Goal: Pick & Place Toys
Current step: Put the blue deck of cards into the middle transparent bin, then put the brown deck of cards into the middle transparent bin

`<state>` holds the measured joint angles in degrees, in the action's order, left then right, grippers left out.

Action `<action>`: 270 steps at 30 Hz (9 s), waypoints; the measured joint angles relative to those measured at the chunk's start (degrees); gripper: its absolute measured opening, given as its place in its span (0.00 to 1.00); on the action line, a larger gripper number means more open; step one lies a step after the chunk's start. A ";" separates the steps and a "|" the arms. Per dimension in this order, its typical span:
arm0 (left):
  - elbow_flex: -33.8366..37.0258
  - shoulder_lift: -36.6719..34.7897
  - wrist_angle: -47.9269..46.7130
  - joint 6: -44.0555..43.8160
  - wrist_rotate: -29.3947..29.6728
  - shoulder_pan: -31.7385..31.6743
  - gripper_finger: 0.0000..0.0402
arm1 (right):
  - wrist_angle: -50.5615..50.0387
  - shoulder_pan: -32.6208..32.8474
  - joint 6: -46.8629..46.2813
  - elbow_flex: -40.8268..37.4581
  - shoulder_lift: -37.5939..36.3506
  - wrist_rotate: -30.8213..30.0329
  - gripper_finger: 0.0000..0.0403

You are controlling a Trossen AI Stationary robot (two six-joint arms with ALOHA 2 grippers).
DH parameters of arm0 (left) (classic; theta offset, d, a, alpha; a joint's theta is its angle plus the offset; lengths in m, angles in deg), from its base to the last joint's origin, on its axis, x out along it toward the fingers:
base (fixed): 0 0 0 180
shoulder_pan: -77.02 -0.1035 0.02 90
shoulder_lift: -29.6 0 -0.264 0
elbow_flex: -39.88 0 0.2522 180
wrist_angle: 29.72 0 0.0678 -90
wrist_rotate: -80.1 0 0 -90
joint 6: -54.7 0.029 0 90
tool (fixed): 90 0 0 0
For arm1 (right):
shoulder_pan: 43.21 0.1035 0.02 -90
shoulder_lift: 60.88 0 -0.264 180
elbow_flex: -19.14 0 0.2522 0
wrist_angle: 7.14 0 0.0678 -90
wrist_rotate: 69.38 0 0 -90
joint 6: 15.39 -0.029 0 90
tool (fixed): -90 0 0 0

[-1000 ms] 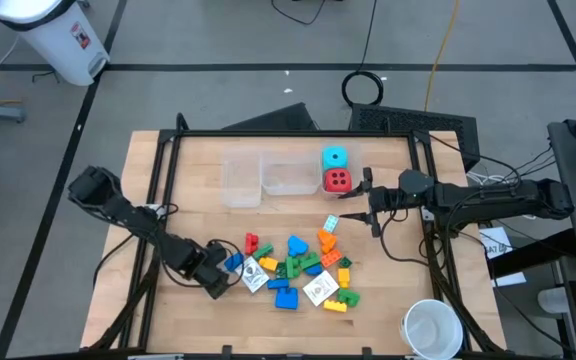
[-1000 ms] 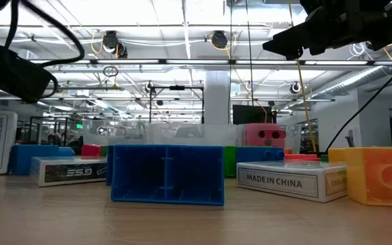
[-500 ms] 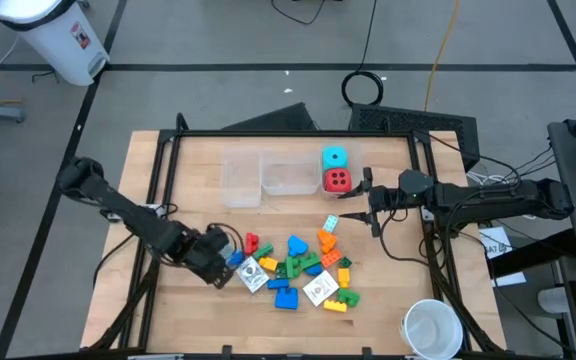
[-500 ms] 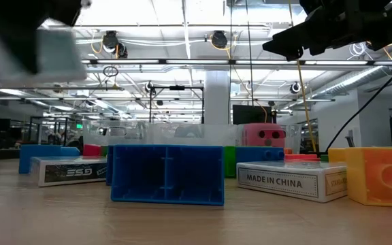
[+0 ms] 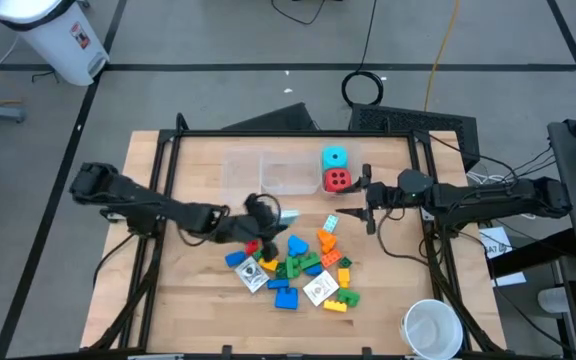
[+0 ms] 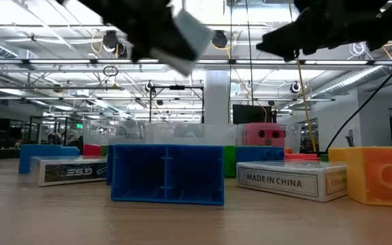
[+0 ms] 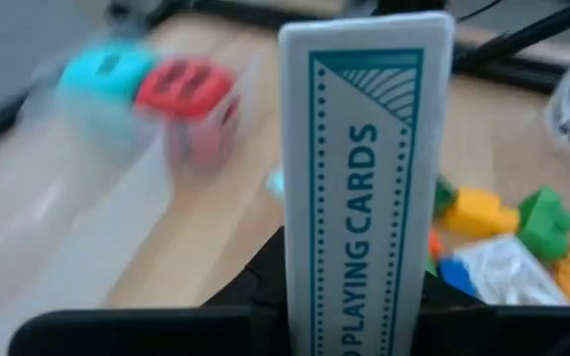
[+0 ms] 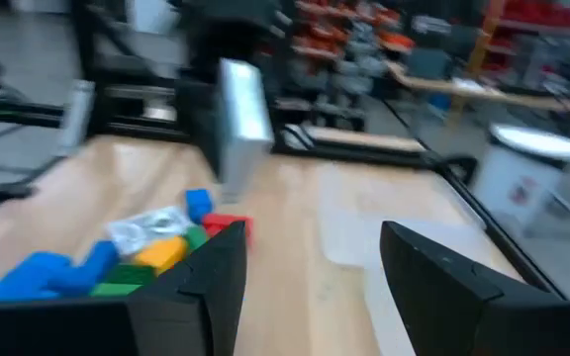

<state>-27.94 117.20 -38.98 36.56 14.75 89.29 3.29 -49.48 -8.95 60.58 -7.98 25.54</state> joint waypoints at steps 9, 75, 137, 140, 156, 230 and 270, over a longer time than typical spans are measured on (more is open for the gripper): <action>0.00 5.14 13.38 11.89 -15.44 -10.18 0.16 | 16.86 -0.86 -2.95 -0.04 13.17 -3.20 0.50; -0.15 12.52 15.01 22.09 -13.25 -31.21 0.64 | 17.13 -5.04 -1.26 0.00 16.42 -3.18 0.50; 21.92 -17.03 21.96 0.84 -5.05 -4.30 0.64 | -50.14 28.71 -2.44 40.24 53.93 -2.92 0.84; 21.92 -17.03 22.07 1.95 -5.05 -4.30 0.64 | -51.28 28.75 0.28 40.11 52.38 -3.42 0.84; 21.92 -17.03 21.72 1.16 -5.05 -4.41 0.64 | -54.74 29.82 2.33 36.75 48.20 -9.64 0.84; 21.92 -17.03 20.58 0.02 -5.05 -4.52 0.64 | -33.84 30.78 -8.03 17.53 34.33 -15.37 0.84; 21.92 -17.03 19.29 -0.18 -5.07 -4.52 0.64 | -28.53 25.74 4.81 17.67 39.65 -13.97 0.30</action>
<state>-6.02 100.17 -19.69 36.38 9.67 84.77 -25.24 -23.74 -4.13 78.25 31.67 11.57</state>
